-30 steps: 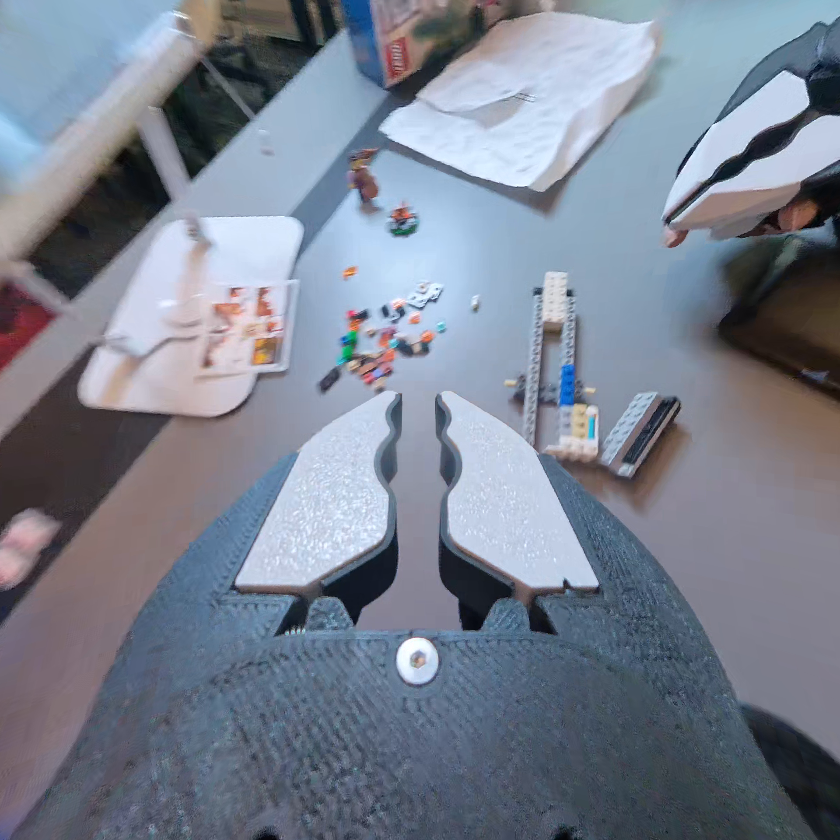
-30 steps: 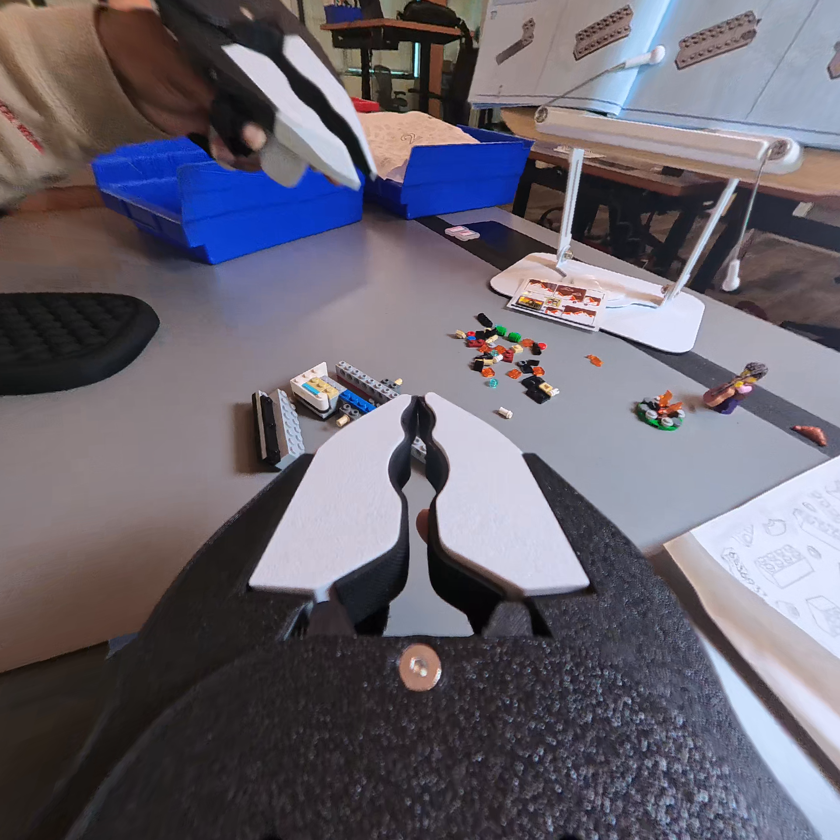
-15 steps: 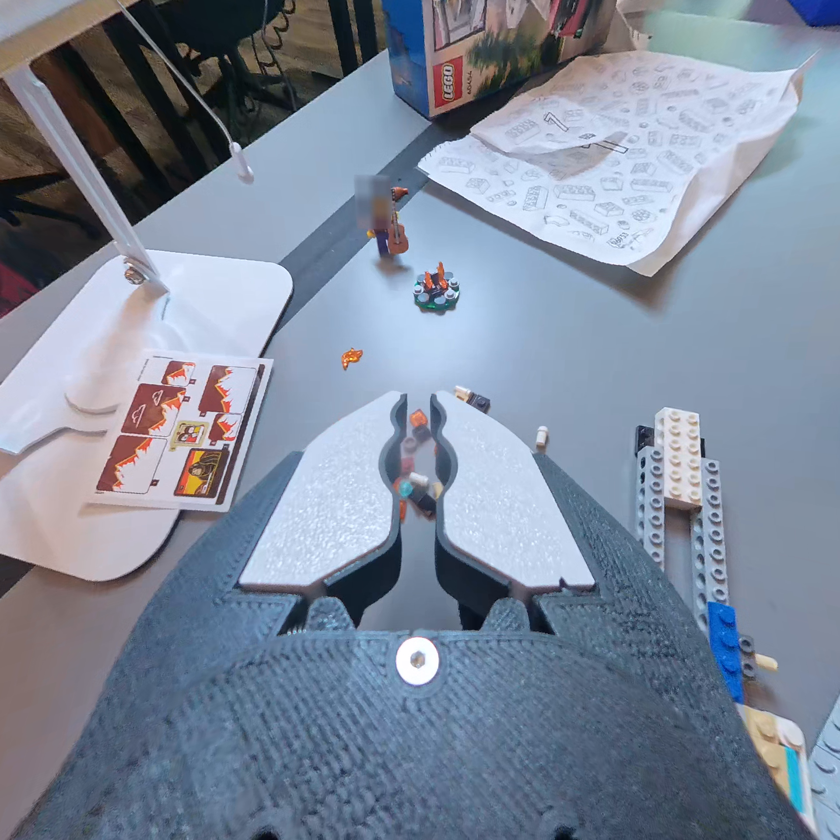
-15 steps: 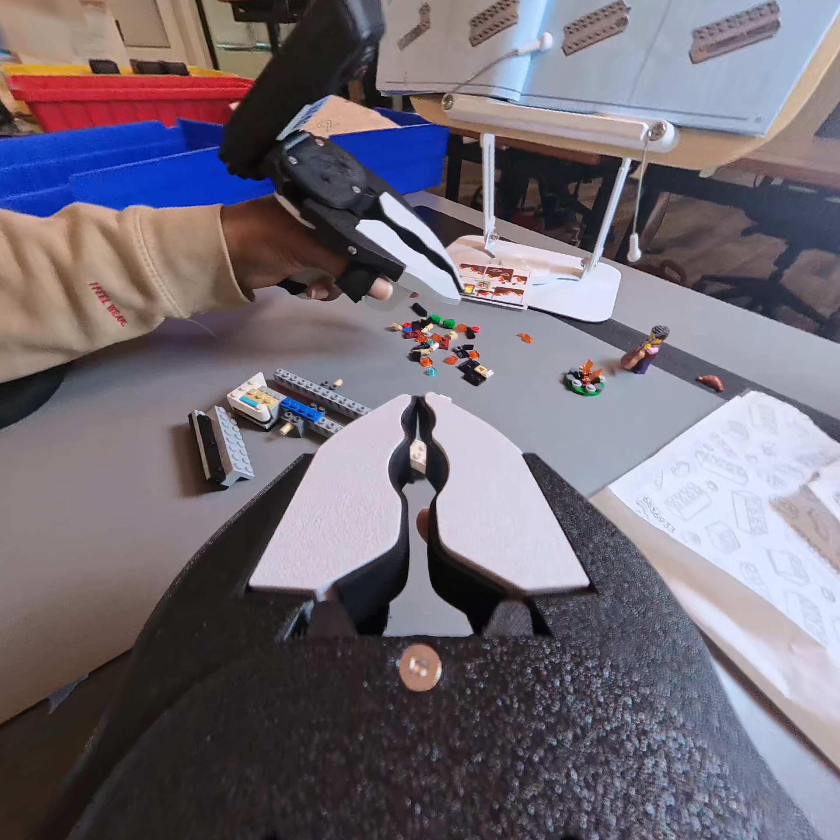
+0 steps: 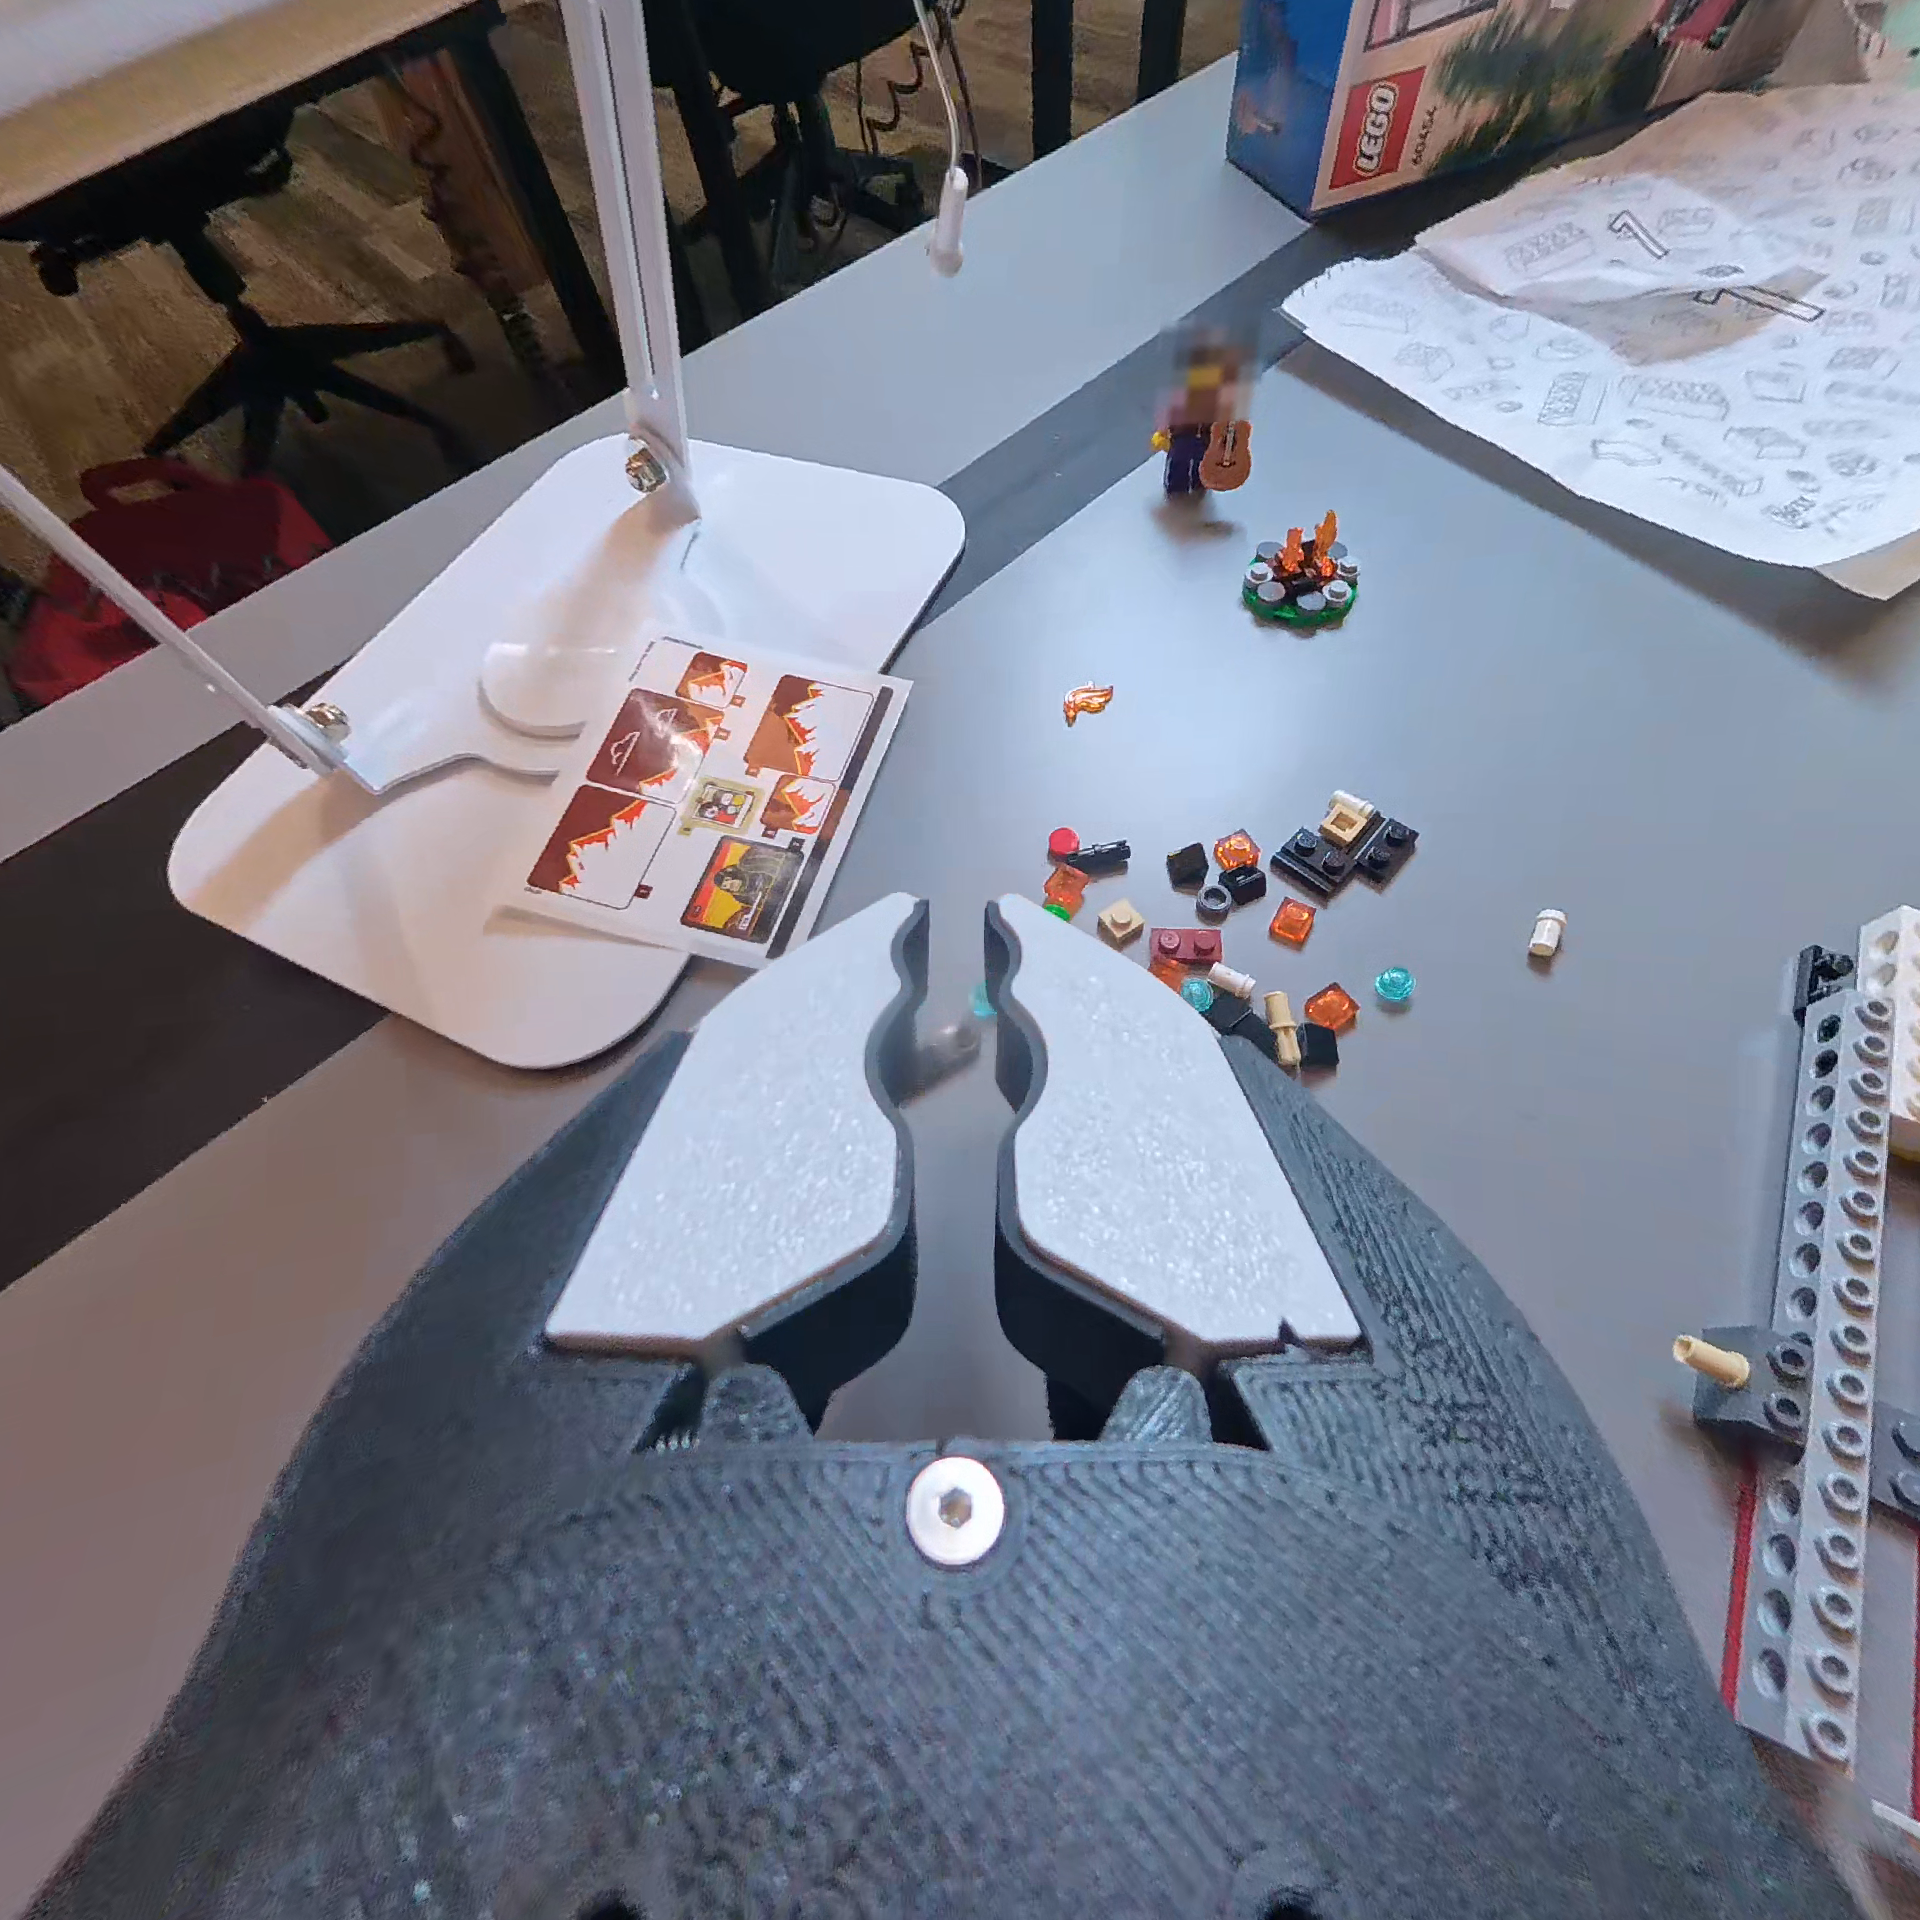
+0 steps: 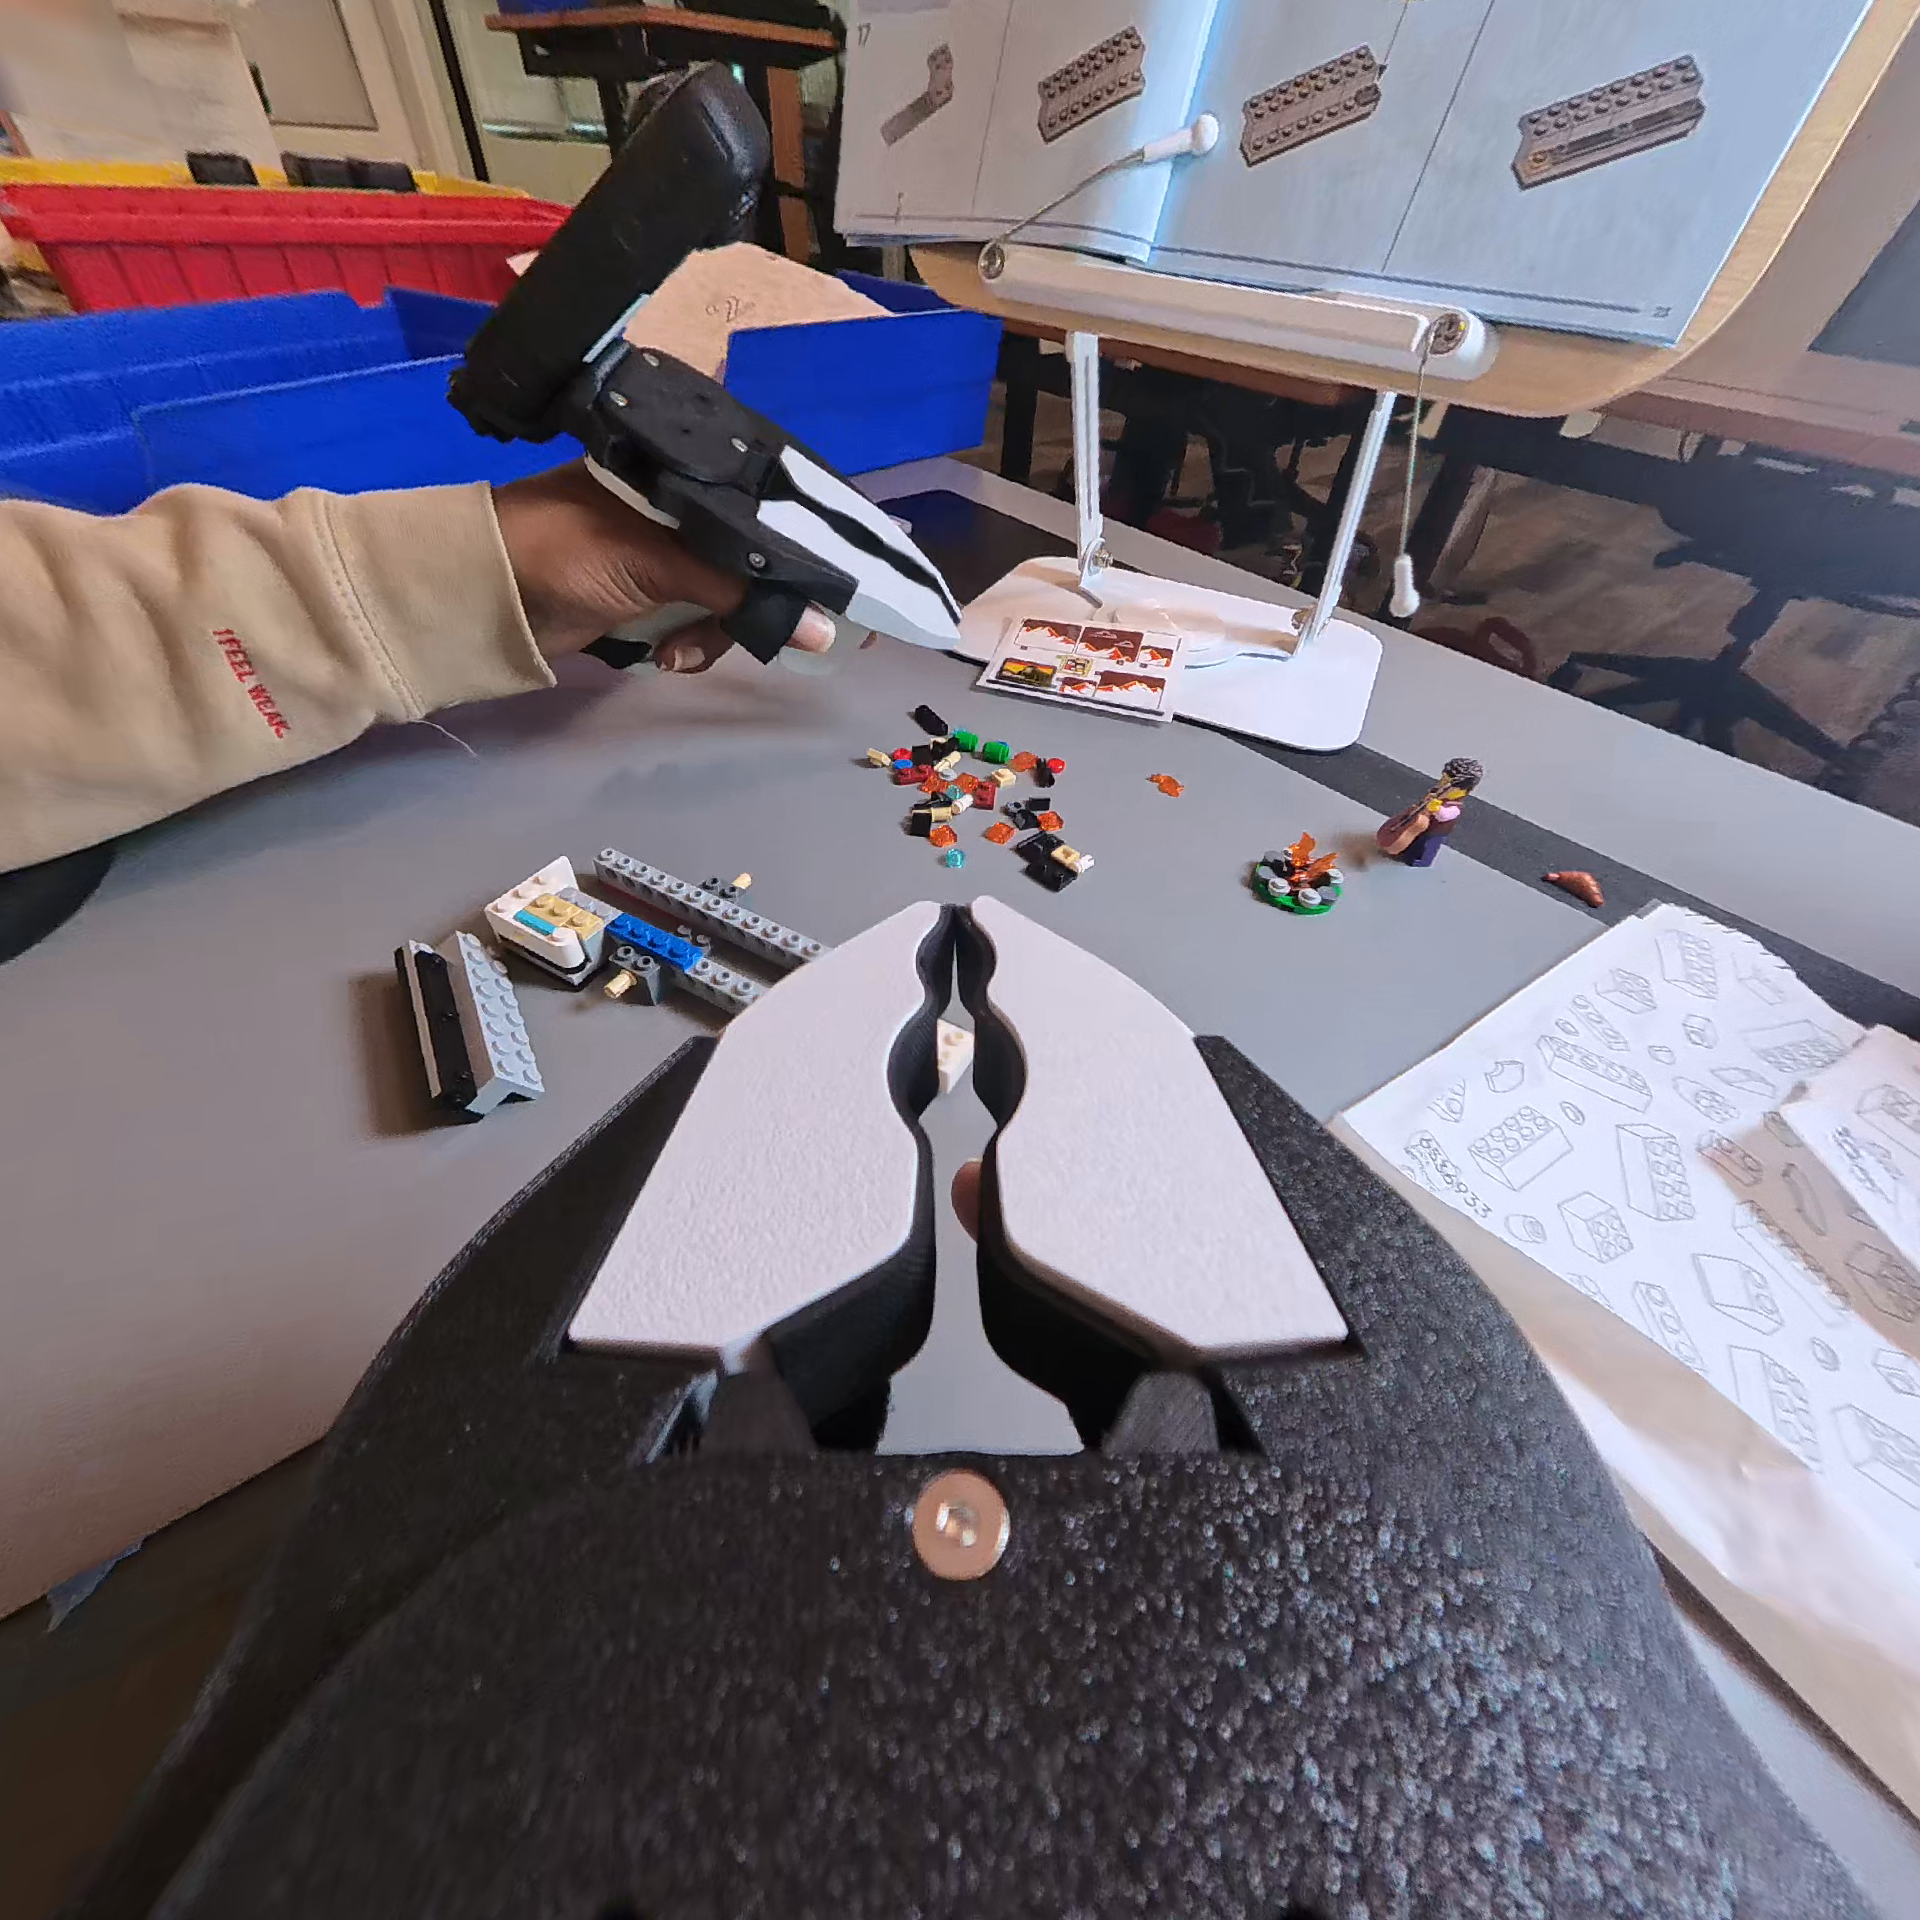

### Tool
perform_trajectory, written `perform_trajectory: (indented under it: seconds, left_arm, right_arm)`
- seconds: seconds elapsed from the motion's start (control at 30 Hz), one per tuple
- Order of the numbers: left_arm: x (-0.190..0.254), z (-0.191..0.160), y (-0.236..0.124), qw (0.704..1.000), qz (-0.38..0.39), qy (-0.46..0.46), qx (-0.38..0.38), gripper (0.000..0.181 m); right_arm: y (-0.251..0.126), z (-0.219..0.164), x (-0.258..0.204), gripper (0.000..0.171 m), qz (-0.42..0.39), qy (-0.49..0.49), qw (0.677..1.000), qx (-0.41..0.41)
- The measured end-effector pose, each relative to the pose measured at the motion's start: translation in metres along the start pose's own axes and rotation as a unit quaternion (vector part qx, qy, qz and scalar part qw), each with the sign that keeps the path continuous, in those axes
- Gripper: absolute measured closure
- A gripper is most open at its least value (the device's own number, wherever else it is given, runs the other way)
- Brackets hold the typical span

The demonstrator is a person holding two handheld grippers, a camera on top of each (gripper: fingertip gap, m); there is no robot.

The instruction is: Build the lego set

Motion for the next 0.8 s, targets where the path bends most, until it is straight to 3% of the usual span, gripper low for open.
perform_trajectory:
  seconds: [0.17,0.33,0.57,0.8]
  left_arm:
    - [-0.001,-0.011,0.015,0.997,-0.013,0.051,-0.049,0.169]
    - [-0.002,-0.003,0.027,0.996,-0.046,0.070,-0.042,0.169]
    - [0.010,-0.004,0.049,0.983,-0.124,0.099,-0.096,0.165]
    - [0.023,-0.008,0.042,0.967,-0.176,0.136,-0.127,0.167]
  right_arm:
    - [0.003,-0.002,-0.001,0.171,-0.002,-0.025,1.000,-0.008]
    - [0.007,-0.005,-0.012,0.171,0.014,-0.040,0.999,-0.016]
    - [0.011,-0.009,-0.019,0.171,0.032,-0.047,0.998,-0.025]
    - [0.011,-0.010,-0.020,0.171,0.045,-0.034,0.998,-0.024]
Point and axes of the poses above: each gripper's, where its closed fingertips meet, y out along the fingers, z out of its top, x = y × z across the jaws, the point moved 2 cm from there along -y, back along the fingers, and after that the axes turned 6 degrees about y, right-handed, at the moved point
